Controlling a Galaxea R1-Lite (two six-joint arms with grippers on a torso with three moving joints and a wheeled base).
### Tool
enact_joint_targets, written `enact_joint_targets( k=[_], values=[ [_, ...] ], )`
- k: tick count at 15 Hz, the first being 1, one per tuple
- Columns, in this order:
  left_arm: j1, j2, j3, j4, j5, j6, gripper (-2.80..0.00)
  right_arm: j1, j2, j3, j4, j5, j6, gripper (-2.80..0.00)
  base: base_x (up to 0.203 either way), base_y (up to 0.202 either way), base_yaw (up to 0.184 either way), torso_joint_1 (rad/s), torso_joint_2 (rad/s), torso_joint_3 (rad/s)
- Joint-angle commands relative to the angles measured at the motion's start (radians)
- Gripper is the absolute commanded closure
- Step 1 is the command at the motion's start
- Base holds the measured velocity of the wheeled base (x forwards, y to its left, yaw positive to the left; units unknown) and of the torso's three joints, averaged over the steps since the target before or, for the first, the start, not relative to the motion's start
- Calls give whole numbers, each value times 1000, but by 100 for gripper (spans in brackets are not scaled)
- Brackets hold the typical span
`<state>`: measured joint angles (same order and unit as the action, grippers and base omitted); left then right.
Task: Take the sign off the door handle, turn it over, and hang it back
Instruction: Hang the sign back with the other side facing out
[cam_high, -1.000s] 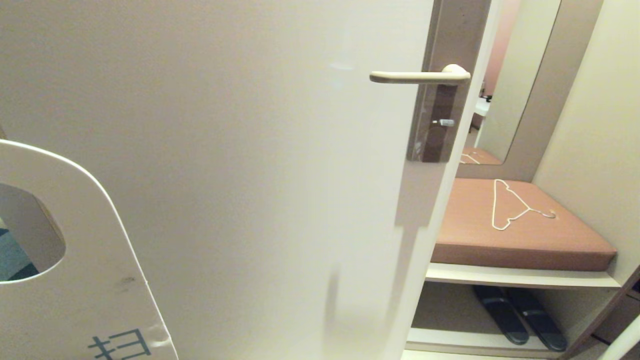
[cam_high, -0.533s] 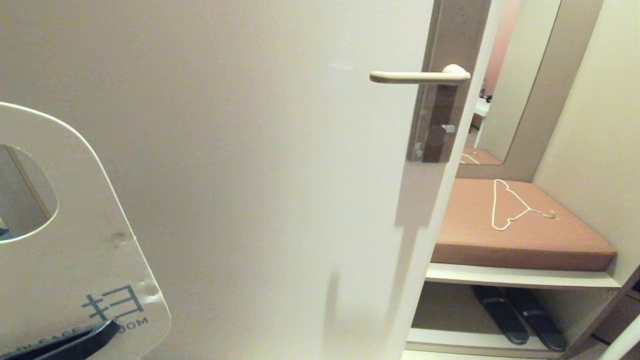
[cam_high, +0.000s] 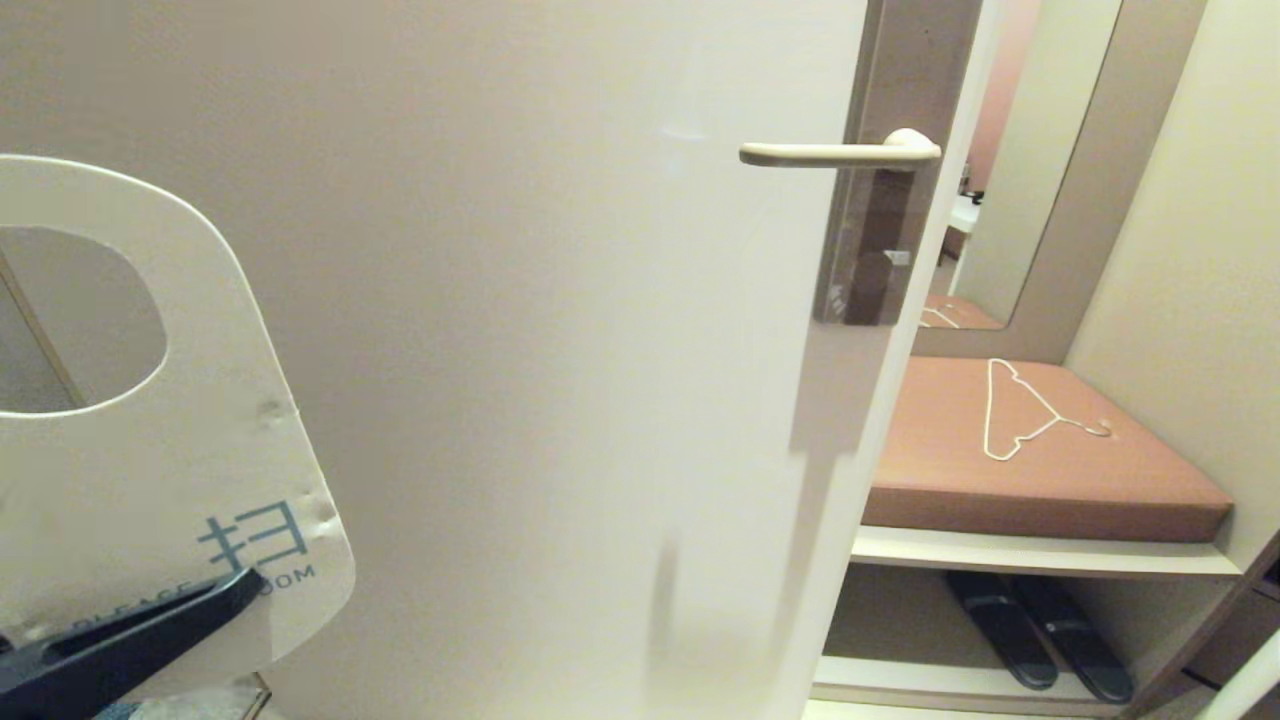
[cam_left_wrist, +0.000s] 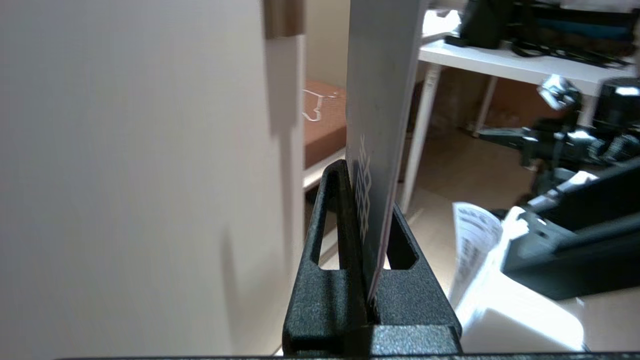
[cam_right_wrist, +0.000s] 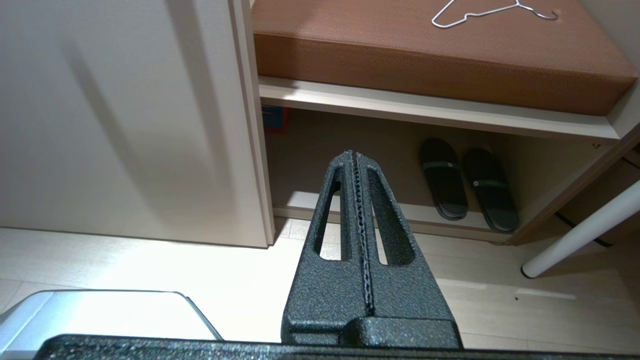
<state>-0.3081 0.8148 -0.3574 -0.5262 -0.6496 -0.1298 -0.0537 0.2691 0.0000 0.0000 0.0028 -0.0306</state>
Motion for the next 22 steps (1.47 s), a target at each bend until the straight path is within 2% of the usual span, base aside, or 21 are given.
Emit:
enact_joint_targets(
  k=[1, 8, 14, 20, 22],
  values=[
    [19, 51, -27, -5, -4, -2, 0, 0, 4, 0, 0, 0, 0, 0, 0, 0, 0, 0, 0, 0],
    [27, 246, -229, -6, -6, -4, 0, 0, 4, 0, 0, 0, 0, 0, 0, 0, 0, 0, 0, 0],
    [18, 465, -471, -47, -10, 1, 0, 0, 4, 0, 0, 0, 0, 0, 0, 0, 0, 0, 0, 0],
    [-51, 490, -479, -67, -8, 9, 0, 0, 4, 0, 0, 0, 0, 0, 0, 0, 0, 0, 0, 0],
    [-54, 500, -479, -66, -11, 57, 0, 0, 4, 0, 0, 0, 0, 0, 0, 0, 0, 0, 0, 0]
  ],
)
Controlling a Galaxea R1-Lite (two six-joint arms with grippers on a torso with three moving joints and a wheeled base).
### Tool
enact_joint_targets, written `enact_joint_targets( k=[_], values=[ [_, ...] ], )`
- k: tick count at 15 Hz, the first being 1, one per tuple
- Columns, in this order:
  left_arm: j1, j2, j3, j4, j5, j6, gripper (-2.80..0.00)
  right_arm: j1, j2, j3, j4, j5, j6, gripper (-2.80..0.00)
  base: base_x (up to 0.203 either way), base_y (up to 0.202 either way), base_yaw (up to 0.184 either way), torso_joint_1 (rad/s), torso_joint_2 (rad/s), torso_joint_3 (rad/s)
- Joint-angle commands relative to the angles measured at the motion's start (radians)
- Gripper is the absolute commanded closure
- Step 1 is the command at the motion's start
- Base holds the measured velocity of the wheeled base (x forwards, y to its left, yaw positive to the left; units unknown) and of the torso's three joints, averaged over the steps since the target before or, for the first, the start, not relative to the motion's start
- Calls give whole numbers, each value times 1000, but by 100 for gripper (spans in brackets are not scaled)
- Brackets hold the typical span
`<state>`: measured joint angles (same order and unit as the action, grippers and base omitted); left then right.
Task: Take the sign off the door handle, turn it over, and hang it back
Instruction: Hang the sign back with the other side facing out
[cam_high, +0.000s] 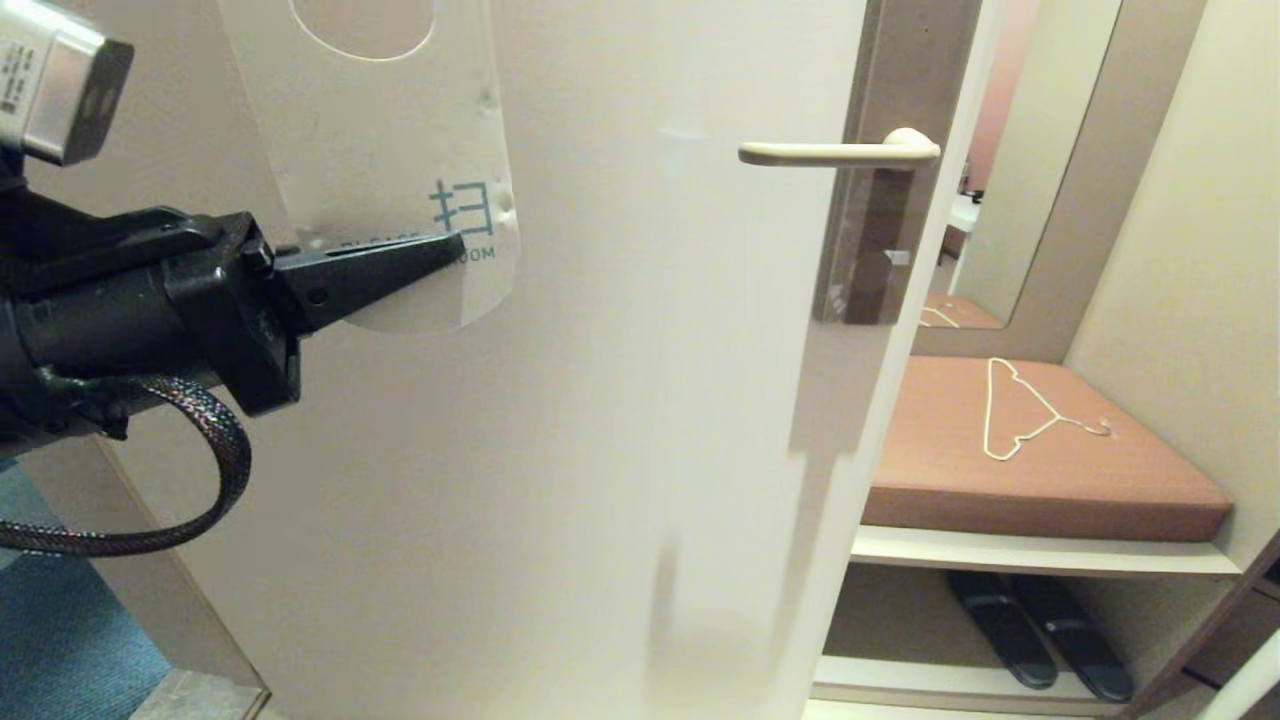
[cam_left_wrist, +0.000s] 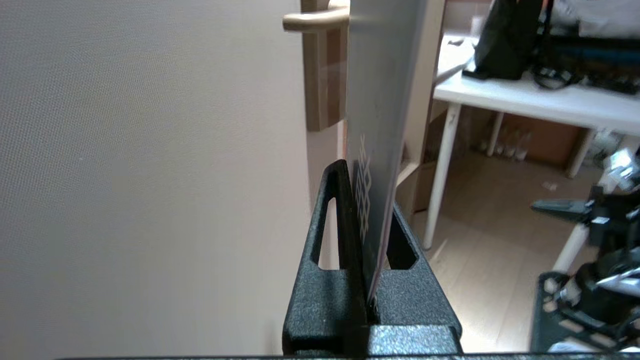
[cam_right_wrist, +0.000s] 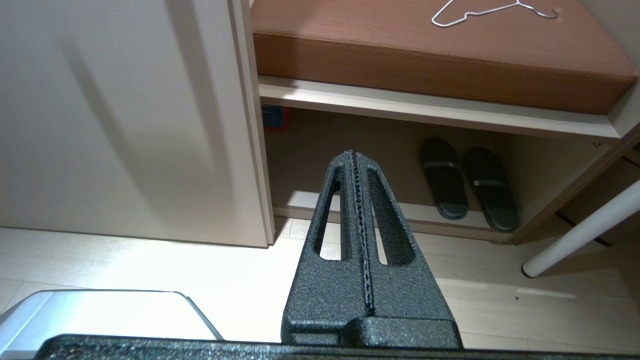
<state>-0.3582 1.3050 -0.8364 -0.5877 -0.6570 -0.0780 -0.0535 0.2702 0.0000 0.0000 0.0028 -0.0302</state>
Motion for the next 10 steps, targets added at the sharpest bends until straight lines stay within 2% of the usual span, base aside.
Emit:
enact_joint_targets(
  k=[1, 5, 8, 10],
  values=[
    [-14, 10, 0, -4, -9, 7, 0, 0, 3, 0, 0, 0, 0, 0, 0, 0, 0, 0, 0, 0],
    [-38, 44, -3, -5, -20, 8, 0, 0, 3, 0, 0, 0, 0, 0, 0, 0, 0, 0, 0, 0],
    [-47, 73, -8, -6, -77, 8, 0, 0, 3, 0, 0, 0, 0, 0, 0, 0, 0, 0, 0, 0],
    [-50, 109, -29, -10, -75, 21, 0, 0, 3, 0, 0, 0, 0, 0, 0, 0, 0, 0, 0, 0]
  ],
)
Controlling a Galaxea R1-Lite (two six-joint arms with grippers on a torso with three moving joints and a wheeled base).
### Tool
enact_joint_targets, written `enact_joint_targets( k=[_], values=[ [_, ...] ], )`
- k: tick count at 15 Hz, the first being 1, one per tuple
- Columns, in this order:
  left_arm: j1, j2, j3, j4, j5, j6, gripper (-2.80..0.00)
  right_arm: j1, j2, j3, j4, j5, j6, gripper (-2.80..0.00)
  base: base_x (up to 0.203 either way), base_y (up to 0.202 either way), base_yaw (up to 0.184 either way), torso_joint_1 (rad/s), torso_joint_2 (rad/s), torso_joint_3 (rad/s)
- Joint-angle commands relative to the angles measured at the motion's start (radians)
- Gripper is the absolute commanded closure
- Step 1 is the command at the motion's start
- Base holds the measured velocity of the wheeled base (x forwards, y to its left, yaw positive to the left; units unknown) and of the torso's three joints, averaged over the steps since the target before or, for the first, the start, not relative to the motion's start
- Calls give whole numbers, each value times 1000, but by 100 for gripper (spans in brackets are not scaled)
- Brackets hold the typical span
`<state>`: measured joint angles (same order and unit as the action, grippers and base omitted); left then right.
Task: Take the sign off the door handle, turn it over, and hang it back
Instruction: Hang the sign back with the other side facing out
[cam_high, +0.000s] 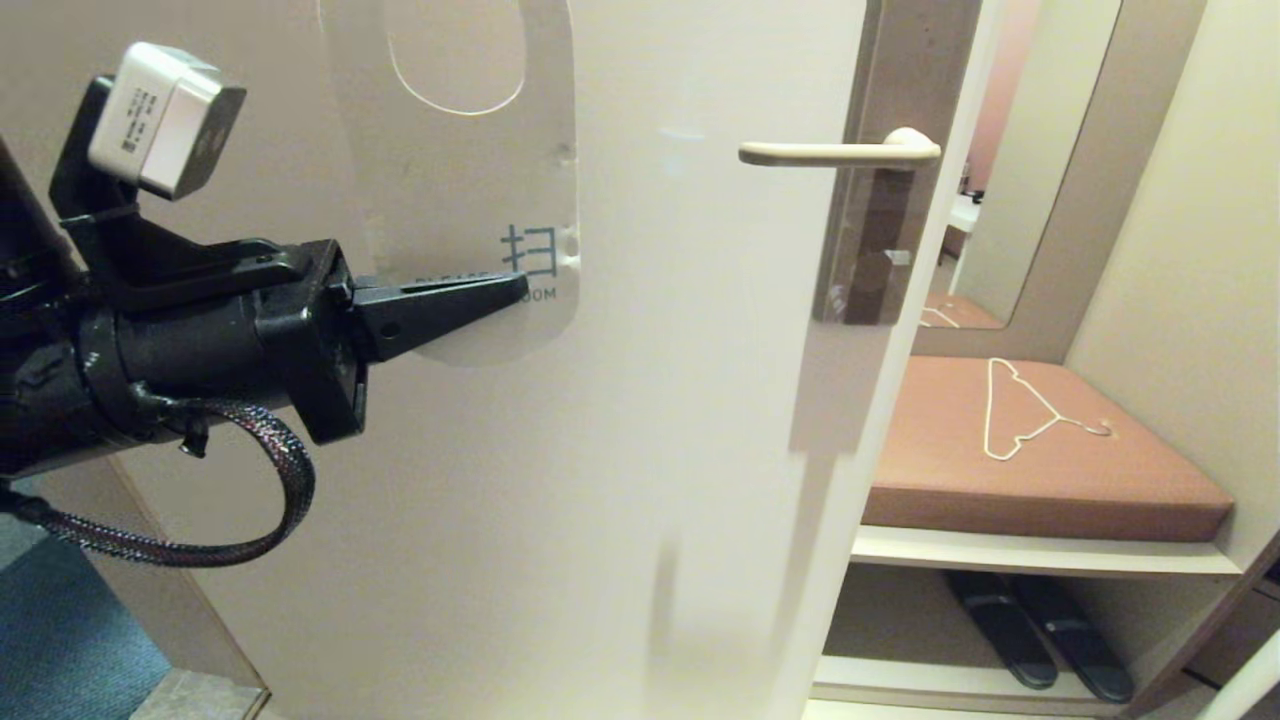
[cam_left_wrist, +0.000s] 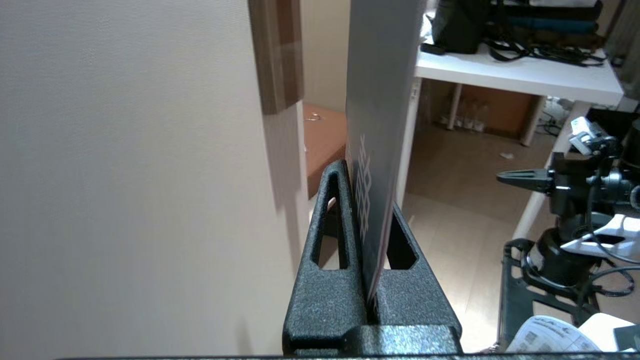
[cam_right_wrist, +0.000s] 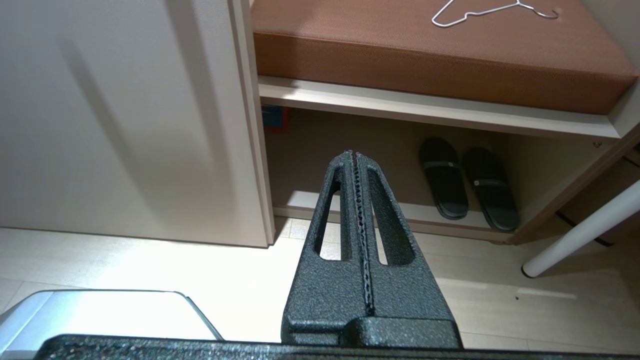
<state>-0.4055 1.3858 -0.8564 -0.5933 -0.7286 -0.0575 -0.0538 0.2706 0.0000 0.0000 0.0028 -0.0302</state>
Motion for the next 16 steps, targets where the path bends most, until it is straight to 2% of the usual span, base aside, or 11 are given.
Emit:
enact_joint_targets(
  k=[1, 3, 6, 9, 12, 16],
  values=[
    [-2, 48, -29, -8, 0, 19, 0, 0, 2, 0, 0, 0, 0, 0, 0, 0, 0, 0, 0, 0],
    [-5, 76, -66, -8, 15, 53, 0, 0, 2, 0, 0, 0, 0, 0, 0, 0, 0, 0, 0, 0],
    [-44, 79, -80, -6, 22, 49, 0, 0, 2, 0, 0, 0, 0, 0, 0, 0, 0, 0, 0, 0],
    [-41, 103, -85, -5, -43, 44, 0, 0, 2, 0, 0, 0, 0, 0, 0, 0, 0, 0, 0, 0],
    [-40, 150, -113, -6, -72, 44, 0, 0, 2, 0, 0, 0, 0, 0, 0, 0, 0, 0, 0, 0],
    [-30, 243, -211, -10, -40, 56, 0, 0, 2, 0, 0, 0, 0, 0, 0, 0, 0, 0, 0, 0]
  ],
)
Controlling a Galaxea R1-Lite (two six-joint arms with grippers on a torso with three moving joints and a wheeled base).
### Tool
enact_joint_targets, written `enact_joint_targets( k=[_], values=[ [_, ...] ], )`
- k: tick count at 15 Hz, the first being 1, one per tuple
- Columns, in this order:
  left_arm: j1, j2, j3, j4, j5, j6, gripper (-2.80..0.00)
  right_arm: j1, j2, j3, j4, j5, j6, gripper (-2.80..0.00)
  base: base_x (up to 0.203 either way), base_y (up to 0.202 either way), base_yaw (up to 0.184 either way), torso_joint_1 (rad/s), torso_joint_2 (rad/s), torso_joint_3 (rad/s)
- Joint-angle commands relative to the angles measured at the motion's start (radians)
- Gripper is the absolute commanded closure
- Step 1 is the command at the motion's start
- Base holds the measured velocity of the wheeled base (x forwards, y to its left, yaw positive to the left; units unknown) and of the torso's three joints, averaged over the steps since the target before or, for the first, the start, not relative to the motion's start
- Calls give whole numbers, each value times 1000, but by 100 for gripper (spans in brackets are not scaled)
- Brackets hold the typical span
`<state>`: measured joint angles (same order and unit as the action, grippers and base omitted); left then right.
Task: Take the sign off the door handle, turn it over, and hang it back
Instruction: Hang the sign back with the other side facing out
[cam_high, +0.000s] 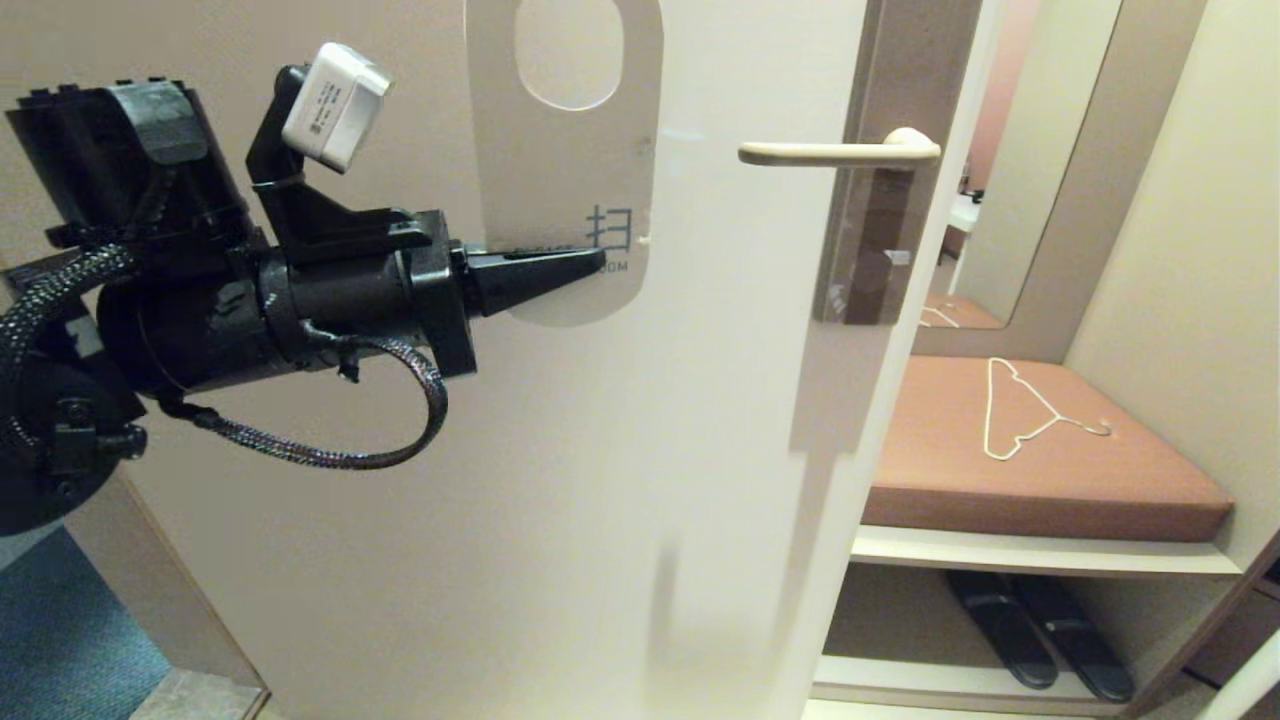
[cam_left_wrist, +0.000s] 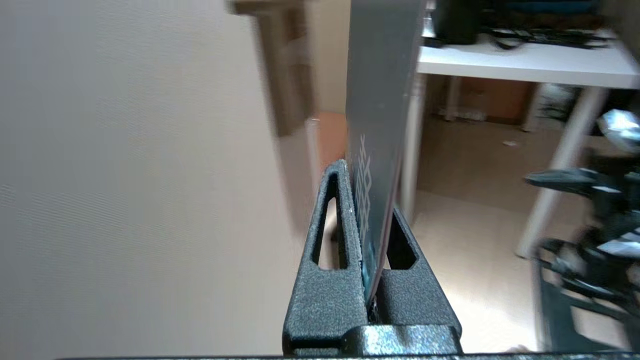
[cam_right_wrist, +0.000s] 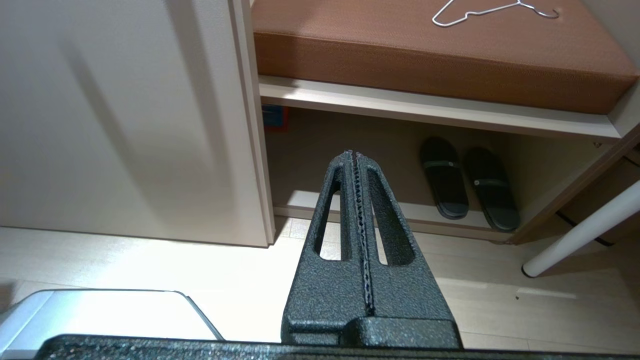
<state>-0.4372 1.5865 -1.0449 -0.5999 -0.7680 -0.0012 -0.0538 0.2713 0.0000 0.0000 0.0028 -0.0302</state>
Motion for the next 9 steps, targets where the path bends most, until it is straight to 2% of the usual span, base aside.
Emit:
enact_joint_targets(
  k=[1, 5, 9],
  values=[
    [0, 62, -53, -3, 36, 3, 0, 0, 2, 0, 0, 0, 0, 0, 0, 0, 0, 0, 0, 0],
    [-22, 122, -119, 2, 157, 6, 0, 0, 2, 0, 0, 0, 0, 0, 0, 0, 0, 0, 0, 0],
    [-37, 135, -119, 3, 183, 16, 0, 0, 2, 0, 0, 0, 0, 0, 0, 0, 0, 0, 0, 0]
  ],
)
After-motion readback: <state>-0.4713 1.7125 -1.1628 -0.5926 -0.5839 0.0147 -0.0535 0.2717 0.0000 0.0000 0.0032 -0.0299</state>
